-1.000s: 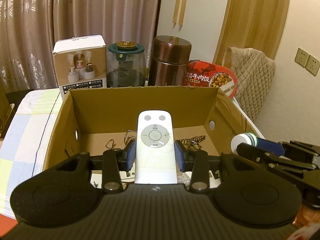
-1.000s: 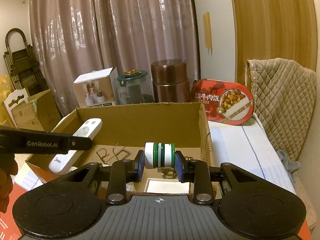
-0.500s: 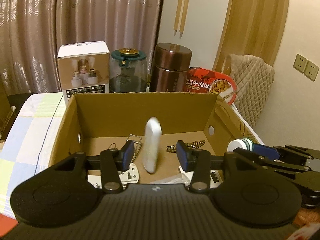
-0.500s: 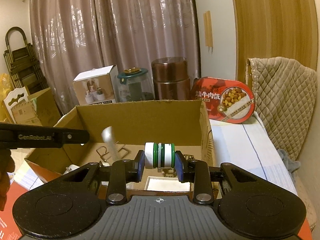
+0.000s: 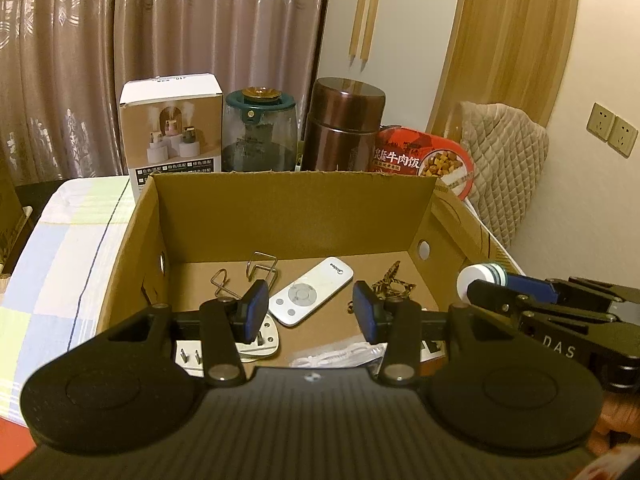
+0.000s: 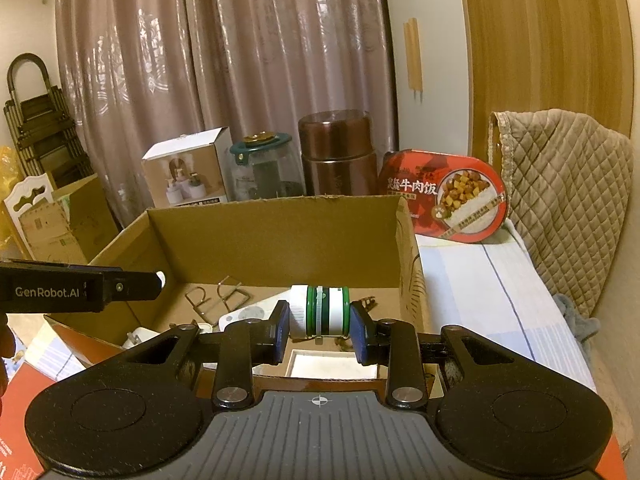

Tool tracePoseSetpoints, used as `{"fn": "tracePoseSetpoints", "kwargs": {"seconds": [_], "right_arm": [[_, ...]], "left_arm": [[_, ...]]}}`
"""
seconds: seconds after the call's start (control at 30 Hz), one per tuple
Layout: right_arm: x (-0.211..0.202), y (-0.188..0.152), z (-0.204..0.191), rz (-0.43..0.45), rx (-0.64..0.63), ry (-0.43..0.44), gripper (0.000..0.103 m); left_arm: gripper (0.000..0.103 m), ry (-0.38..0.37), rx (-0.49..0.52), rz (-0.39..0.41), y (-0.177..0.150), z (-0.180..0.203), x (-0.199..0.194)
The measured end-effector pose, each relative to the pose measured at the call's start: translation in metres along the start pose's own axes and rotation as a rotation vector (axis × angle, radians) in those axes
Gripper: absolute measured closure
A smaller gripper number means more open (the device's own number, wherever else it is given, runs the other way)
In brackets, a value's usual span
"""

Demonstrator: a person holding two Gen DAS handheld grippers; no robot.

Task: Organize rigid objects
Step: 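Open the left gripper to drop the remote while the right drops the spool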

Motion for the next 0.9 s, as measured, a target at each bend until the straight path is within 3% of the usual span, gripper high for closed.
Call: {"fn": "tracePoseSetpoints", "kwargs": {"seconds": [0.37, 0.4, 0.47, 0.5, 0.9], "right_arm": [[-0.001, 0.001, 0.0, 0.032, -0.004, 0.028, 0.073], [-0.002, 0.002, 0.0, 0.039, -0.006, 0.021, 0.071], [-0.002, 0.002, 0.0, 0.046, -0.006, 0.013, 0.054], [-0.003, 0.002, 0.0, 0.048, -0.004, 0.011, 0.052], [-0.01, 0.003, 0.003, 0.068, -0.008, 0.003, 0.051]], "left_arm": [[0.062, 0.0, 0.001, -0.003, 0.0, -0.001, 0.0], [0.062, 0.0, 0.002, -0.004, 0.0, -0.001, 0.0], [0.062, 0.001, 0.002, -0.007, -0.002, -0.001, 0.0], [0.062, 0.0, 0.002, -0.009, -0.002, -0.001, 0.0], [0.062, -0.002, -0.002, -0.006, -0.004, -0.001, -0.003]]}}
Point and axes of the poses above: each gripper's, at about its wrist camera, not at the fingertips, and x roughly the way its jaws point, z to its right, y to its top, the point moved 3 cm from there along x, roughly the way its jaws point, and after that the axes turned 2 degrees about -y, right-handed, at the moved point
